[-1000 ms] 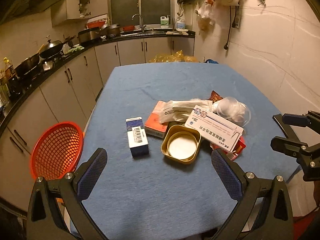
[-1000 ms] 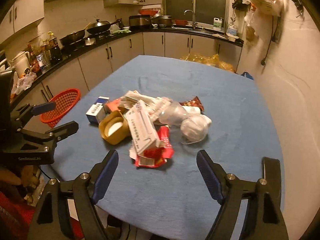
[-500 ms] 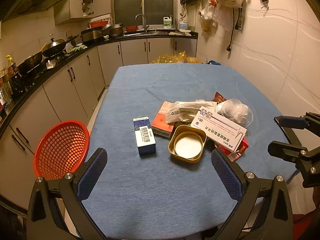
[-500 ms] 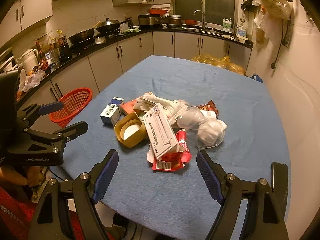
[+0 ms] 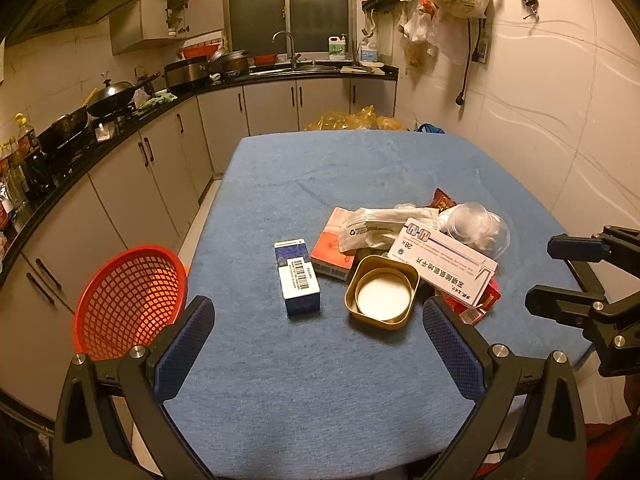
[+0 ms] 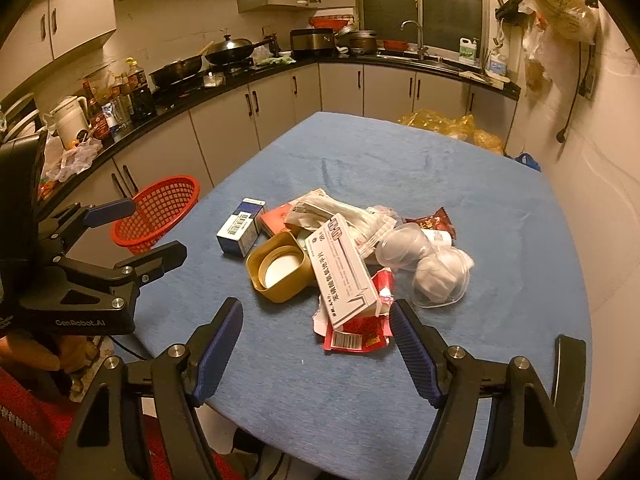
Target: Collect trash
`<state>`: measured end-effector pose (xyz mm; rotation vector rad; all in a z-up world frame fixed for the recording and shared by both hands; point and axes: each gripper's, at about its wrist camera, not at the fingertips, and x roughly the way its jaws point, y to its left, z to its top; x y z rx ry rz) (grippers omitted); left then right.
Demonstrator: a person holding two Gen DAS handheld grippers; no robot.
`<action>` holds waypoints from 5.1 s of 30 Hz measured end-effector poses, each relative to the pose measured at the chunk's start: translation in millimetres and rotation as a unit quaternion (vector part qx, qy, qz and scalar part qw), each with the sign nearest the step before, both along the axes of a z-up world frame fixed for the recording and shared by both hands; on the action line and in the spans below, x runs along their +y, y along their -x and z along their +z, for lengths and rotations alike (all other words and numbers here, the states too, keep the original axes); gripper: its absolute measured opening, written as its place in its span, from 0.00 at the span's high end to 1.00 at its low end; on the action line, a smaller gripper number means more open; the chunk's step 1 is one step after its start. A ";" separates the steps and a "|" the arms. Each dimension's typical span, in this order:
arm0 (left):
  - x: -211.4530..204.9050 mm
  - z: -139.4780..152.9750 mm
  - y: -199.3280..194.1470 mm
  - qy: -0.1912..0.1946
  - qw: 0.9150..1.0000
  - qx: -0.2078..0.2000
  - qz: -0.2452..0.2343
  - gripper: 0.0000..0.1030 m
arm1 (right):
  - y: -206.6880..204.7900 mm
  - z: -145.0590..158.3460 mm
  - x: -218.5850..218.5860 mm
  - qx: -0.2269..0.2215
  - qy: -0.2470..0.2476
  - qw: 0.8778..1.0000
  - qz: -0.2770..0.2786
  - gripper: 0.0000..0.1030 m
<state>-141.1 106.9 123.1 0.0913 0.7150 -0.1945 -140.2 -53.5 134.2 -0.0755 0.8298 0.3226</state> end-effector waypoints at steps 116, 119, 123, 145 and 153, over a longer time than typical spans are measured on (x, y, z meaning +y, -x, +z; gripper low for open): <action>138.3 -11.1 -66.2 0.058 0.983 0.116 0.127 0.68 | -121.2 -14.5 126.8 0.129 -0.066 0.981 0.130 0.86; 156.1 -13.5 -66.9 0.063 0.981 0.120 0.139 0.68 | -126.6 -14.7 149.8 0.135 -0.073 0.978 0.143 0.86; 177.3 -18.1 -67.7 0.069 0.978 0.124 0.152 0.68 | -133.3 -18.4 178.0 0.144 -0.077 0.974 0.156 0.86; 243.2 -40.7 -86.7 0.085 0.968 0.139 0.190 0.47 | -199.5 -43.9 284.9 0.184 -0.093 0.964 0.168 0.85; 243.9 -33.2 -82.1 0.082 0.968 0.123 0.204 0.37 | -205.5 -33.9 276.3 0.158 -0.093 0.971 0.156 0.67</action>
